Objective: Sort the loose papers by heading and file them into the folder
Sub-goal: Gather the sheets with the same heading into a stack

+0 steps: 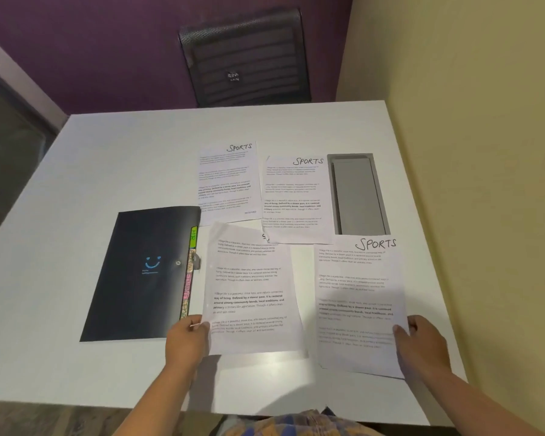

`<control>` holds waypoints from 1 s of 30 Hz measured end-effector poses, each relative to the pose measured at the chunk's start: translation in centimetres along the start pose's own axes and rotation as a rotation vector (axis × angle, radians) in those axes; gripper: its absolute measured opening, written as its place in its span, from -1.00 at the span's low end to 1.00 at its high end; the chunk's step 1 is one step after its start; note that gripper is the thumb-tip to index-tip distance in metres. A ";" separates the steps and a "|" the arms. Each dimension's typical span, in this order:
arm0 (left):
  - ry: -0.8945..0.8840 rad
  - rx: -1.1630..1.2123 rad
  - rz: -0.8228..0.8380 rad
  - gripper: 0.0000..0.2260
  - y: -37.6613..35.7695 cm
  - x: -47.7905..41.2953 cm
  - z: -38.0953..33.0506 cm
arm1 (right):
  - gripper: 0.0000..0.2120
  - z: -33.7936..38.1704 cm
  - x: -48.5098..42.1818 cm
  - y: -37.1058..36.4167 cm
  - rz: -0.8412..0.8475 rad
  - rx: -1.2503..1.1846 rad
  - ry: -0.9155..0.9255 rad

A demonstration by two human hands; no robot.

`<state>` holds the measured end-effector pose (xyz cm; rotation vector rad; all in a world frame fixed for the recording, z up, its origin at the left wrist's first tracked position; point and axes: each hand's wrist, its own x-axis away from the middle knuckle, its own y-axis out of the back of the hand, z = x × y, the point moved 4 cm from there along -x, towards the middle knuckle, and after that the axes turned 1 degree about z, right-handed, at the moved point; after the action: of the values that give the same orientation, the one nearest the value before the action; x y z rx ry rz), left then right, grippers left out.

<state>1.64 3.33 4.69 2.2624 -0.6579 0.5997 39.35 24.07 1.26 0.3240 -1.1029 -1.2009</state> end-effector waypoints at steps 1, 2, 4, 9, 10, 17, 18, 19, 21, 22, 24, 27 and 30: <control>-0.009 0.028 -0.011 -0.85 0.6 0.2 -0.2 | -0.92 0.0 0.3 0.4 -0.023 -0.002 0.030; -0.025 0.044 -0.017 -0.84 1.2 0.3 -0.3 | -0.91 0.2 0.7 1.0 -0.058 -0.003 0.056; -0.064 0.060 -0.038 -0.83 2.5 0.6 -0.4 | -0.94 0.7 1.7 2.2 -0.125 -0.055 0.078; -0.074 0.181 -0.107 -0.89 6.0 1.0 0.3 | -0.75 3.1 6.3 5.0 -0.162 -0.161 0.133; -0.074 0.222 -0.111 -0.90 6.6 1.0 0.4 | -0.76 3.4 7.0 5.6 -0.183 -0.198 0.138; -0.137 0.335 -0.037 -0.92 8.9 -0.6 -1.3 | -0.76 5.8 10.2 6.1 -0.196 -0.719 0.128; -0.156 0.347 -0.020 -0.92 9.0 -0.8 -1.8 | -0.66 7.2 10.8 5.7 -0.183 -0.744 0.119; -0.162 0.359 0.005 -0.92 9.0 -1.0 -2.2 | -0.71 9.2 11.6 5.0 -0.154 -0.783 0.145; -0.171 0.381 0.075 -0.91 8.7 -0.8 -3.3 | -0.77 12.6 12.7 3.1 -0.055 -0.798 0.193; -0.174 0.387 0.112 -0.91 8.5 -0.6 -3.7 | -0.73 14.2 13.4 2.0 -0.038 -0.796 0.188; -0.184 0.384 0.189 -0.91 8.1 -0.1 -4.4 | -0.80 16.0 14.2 0.0 -0.021 -0.780 0.209; -0.212 0.348 0.289 -0.90 7.9 0.0 -4.8 | -0.90 18.2 14.9 -3.0 0.092 -0.731 0.199; -0.232 0.250 0.351 -0.91 7.6 0.3 -4.7 | -0.86 19.7 15.8 -5.4 0.209 -0.710 0.179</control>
<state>-3.75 1.85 11.60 2.4913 -1.1686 0.6177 19.38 14.83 14.83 -0.2241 -0.4896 -1.2654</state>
